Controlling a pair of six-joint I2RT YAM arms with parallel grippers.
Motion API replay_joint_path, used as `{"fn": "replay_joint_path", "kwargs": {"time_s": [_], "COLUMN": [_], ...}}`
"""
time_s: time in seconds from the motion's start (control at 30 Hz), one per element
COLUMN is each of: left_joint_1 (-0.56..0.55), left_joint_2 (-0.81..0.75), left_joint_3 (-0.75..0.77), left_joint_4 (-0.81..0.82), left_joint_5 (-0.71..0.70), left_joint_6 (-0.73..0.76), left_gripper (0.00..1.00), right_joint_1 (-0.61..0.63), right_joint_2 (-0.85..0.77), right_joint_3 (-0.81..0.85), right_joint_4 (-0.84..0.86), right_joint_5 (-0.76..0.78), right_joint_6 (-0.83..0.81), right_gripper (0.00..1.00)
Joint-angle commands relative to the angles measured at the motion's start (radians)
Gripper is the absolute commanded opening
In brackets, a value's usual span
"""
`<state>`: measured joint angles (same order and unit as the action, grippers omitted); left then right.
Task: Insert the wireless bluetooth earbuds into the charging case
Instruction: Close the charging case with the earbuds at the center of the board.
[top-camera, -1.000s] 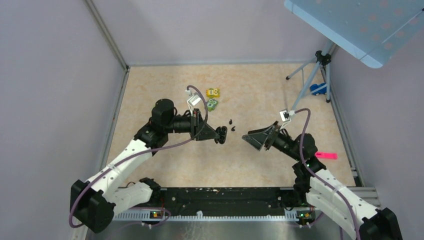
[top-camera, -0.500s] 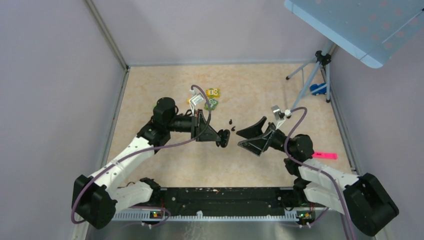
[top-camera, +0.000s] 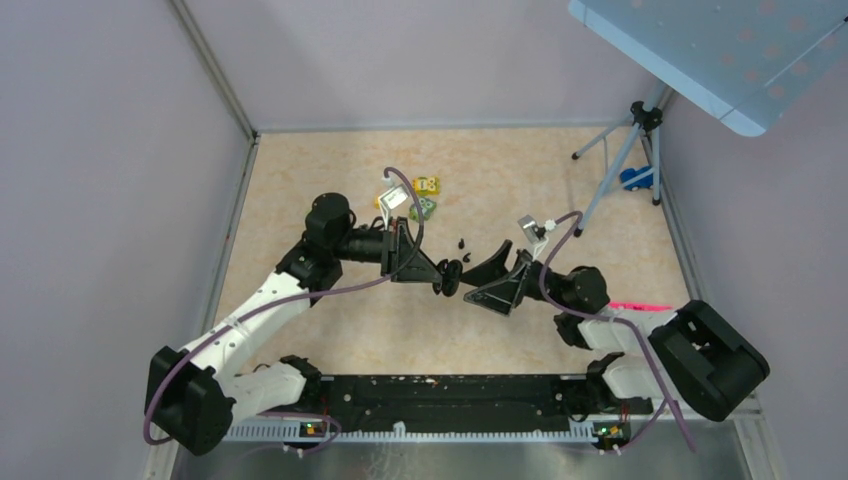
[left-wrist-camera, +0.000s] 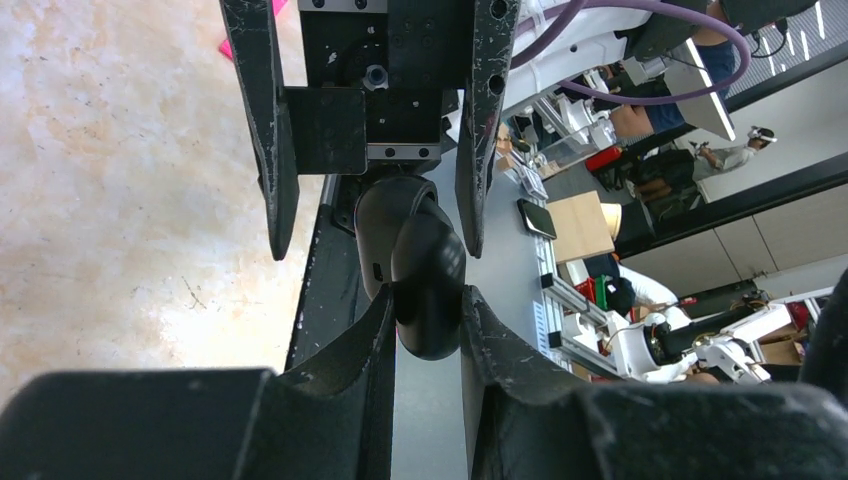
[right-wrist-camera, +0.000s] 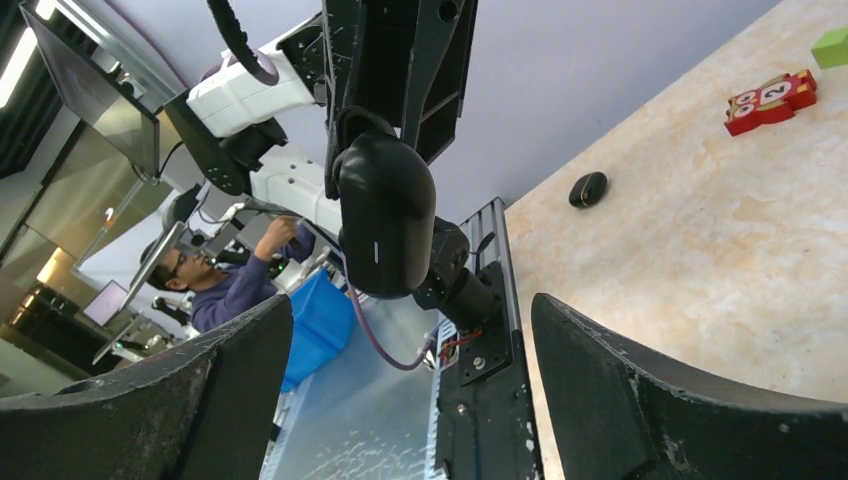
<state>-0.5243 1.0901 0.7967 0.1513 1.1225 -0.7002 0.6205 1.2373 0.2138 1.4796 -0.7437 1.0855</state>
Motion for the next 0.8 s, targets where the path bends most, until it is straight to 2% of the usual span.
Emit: {"fn": "replay_joint_path", "kwargs": {"time_s": [0.0,0.5,0.77], "left_joint_1": [0.004,0.003,0.003], "left_joint_2": [-0.003,-0.019,0.0], "left_joint_3": [0.033,0.003,0.037], "left_joint_4": [0.075,0.128,-0.003], "left_joint_5": [0.029,0.049,0.001], "left_joint_6": [-0.018,-0.056,0.039], "left_gripper": [0.0,0.0,0.0], "right_joint_1": [0.028,0.089,0.109], "right_joint_2": [0.012,0.074,0.027], "right_joint_3": [0.056,0.157,0.144], "right_joint_4": [0.243,0.245,0.244], "right_joint_5": [0.013,-0.01,0.003], "right_joint_6": [-0.042,-0.115,-0.132], "right_gripper": [0.87,0.82,0.81]}}
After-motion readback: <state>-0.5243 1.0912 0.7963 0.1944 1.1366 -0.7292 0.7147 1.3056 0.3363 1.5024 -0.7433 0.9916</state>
